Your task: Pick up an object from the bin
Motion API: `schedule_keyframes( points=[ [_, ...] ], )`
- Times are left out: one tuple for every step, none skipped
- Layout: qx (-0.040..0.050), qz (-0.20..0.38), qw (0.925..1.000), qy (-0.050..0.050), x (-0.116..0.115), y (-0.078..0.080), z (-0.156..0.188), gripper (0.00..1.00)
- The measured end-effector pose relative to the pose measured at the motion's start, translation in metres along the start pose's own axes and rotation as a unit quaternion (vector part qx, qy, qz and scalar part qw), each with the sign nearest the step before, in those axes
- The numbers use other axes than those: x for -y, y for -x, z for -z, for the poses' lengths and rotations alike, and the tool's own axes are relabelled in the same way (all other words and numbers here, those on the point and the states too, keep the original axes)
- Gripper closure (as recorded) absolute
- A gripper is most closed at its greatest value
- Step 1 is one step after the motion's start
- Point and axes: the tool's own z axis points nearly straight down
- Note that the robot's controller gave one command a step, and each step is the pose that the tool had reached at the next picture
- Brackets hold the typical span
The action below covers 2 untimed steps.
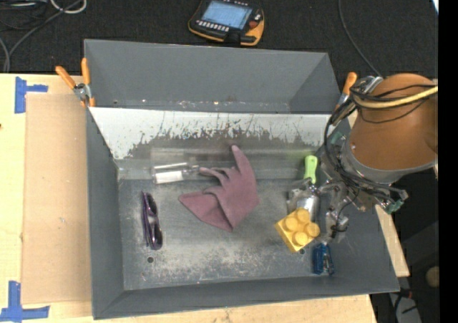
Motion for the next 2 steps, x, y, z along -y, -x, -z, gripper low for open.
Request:
schedule_keyframes(
  points=[
    [0.0000,0.000,1.0000,0.000,0.000,0.000,0.000,1.00],
    [-0.0045,0.007,1.0000,0.005,0.007,0.002,0.022,1.00]
  ],
)
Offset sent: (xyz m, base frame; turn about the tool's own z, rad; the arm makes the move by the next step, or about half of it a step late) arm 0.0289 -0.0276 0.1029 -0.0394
